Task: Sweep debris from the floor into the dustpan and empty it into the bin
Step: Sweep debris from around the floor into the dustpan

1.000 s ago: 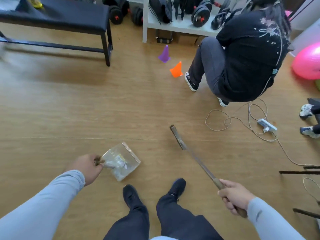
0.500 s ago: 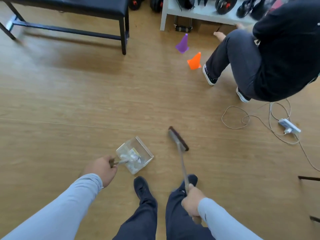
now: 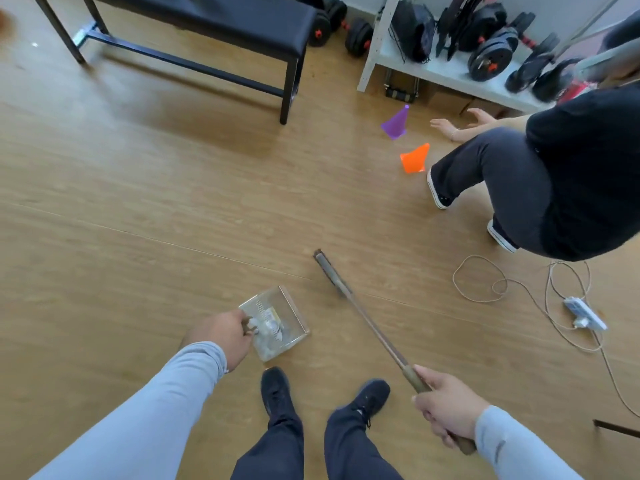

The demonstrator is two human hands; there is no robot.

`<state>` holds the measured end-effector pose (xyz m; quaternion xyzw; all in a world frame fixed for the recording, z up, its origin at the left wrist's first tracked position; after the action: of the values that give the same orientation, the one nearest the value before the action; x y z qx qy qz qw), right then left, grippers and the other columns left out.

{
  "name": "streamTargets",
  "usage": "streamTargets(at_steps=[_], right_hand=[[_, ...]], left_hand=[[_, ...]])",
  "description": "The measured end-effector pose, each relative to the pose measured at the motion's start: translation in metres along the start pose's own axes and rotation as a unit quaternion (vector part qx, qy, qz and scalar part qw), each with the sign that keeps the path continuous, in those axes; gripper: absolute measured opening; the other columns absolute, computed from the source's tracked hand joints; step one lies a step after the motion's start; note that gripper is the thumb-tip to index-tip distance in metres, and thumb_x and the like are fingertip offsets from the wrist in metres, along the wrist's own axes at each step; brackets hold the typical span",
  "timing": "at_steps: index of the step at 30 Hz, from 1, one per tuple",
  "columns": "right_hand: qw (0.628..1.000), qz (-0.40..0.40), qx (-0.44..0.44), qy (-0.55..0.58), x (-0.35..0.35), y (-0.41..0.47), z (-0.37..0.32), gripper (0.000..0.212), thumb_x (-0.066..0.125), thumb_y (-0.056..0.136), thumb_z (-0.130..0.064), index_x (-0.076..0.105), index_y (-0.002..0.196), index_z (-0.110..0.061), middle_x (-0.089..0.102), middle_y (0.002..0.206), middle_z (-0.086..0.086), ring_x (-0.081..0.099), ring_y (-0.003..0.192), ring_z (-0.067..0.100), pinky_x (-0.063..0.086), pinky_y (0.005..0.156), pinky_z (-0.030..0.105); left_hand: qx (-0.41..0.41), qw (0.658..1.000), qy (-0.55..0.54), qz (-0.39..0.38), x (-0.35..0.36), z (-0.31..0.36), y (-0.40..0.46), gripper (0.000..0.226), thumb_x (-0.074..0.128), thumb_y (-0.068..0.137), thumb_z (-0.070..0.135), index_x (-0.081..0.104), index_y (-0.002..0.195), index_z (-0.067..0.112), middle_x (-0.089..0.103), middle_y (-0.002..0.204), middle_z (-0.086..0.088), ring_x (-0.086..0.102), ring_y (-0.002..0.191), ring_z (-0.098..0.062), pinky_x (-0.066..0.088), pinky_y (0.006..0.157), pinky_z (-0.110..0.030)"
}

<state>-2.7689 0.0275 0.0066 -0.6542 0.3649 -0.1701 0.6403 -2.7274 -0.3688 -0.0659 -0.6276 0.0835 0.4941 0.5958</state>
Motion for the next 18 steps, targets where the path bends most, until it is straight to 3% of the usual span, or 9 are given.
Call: streamTargets(at_steps=[3, 5, 7, 9, 11, 14, 18], right_hand=[[0.990, 0.049, -0.017, -0.129, 0.035, 0.030, -0.030, 0.069, 0.042, 0.092, -0.005, 0.030, 0.154, -0.034, 0.059, 0.091, 0.003, 0.052, 0.062, 0.021, 0.048, 0.053, 0.028], [0.982, 0.035, -0.042, -0.182, 0.058, 0.040, -0.043, 0.062, 0.044, 0.092, -0.005, 0.037, 0.152, -0.019, 0.058, 0.102, 0.002, 0.056, 0.078, 0.023, 0.056, 0.072, 0.033], [0.981, -0.012, -0.016, -0.191, 0.069, 0.032, -0.051, 0.064, 0.045, 0.088, -0.007, 0.038, 0.150, -0.021, 0.064, 0.098, 0.007, 0.058, 0.074, 0.025, 0.056, 0.069, 0.034], [0.988, -0.063, 0.021, -0.139, 0.056, 0.016, -0.051, 0.076, 0.049, 0.086, -0.009, 0.027, 0.156, -0.029, 0.065, 0.078, 0.007, 0.055, 0.055, 0.021, 0.048, 0.053, 0.028], [0.995, -0.078, 0.037, -0.040, 0.021, 0.000, -0.042, 0.078, 0.055, 0.085, -0.011, 0.030, 0.154, -0.034, 0.056, 0.064, 0.003, 0.045, 0.045, 0.015, 0.038, 0.045, 0.023], [0.994, -0.074, 0.032, 0.078, -0.036, -0.020, -0.027, 0.069, 0.063, 0.085, -0.012, 0.045, 0.146, -0.038, 0.053, 0.067, 0.004, 0.040, 0.047, 0.015, 0.030, 0.045, 0.021], [0.992, -0.030, 0.002, 0.123, -0.077, -0.027, -0.029, 0.065, 0.063, 0.087, -0.012, 0.046, 0.144, -0.039, 0.053, 0.068, 0.006, 0.041, 0.047, 0.015, 0.033, 0.044, 0.021]], left_hand=[[-0.003, 1.000, 0.003, 0.000, -0.001, 0.004, 0.003, 0.031, 0.049, 0.091, 0.046, 0.059, 0.120, 0.041, 0.065, 0.082, 0.015, 0.064, 0.078, -0.016, 0.043, 0.058, -0.026], [-0.002, 1.000, -0.003, -0.002, -0.003, 0.004, 0.005, 0.030, 0.049, 0.091, 0.046, 0.059, 0.119, 0.041, 0.066, 0.085, 0.015, 0.064, 0.079, -0.016, 0.045, 0.060, -0.026], [-0.001, 1.000, -0.005, -0.006, -0.005, 0.003, 0.006, 0.031, 0.050, 0.092, 0.047, 0.059, 0.121, 0.040, 0.068, 0.092, 0.015, 0.064, 0.081, -0.015, 0.048, 0.064, -0.027], [0.001, 1.000, 0.004, -0.009, -0.005, 0.001, 0.003, 0.032, 0.049, 0.092, 0.048, 0.058, 0.122, 0.040, 0.069, 0.095, 0.015, 0.065, 0.083, -0.015, 0.051, 0.067, -0.028], [0.005, 1.000, 0.010, -0.006, -0.007, 0.000, -0.003, 0.034, 0.048, 0.091, 0.049, 0.059, 0.122, 0.039, 0.070, 0.097, 0.015, 0.066, 0.084, -0.014, 0.053, 0.069, -0.028], [0.000, 0.999, -0.050, -0.014, -0.014, 0.000, -0.005, 0.037, 0.052, 0.092, 0.045, 0.060, 0.127, 0.034, 0.070, 0.108, 0.014, 0.066, 0.091, -0.014, 0.053, 0.076, -0.029], [-0.039, 0.991, -0.127, 0.010, -0.039, 0.005, 0.010, 0.036, 0.061, 0.093, 0.034, 0.063, 0.127, 0.021, 0.071, 0.116, 0.001, 0.066, 0.104, -0.023, 0.051, 0.091, -0.031]])
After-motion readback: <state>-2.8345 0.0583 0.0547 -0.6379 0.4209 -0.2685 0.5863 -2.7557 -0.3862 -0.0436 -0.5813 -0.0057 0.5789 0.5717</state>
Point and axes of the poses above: each hand's wrist, its own y-axis towards the middle knuckle, its own x-axis out of the palm, z = x × y, the point moved 1 cm from there along y, towards the middle knuckle
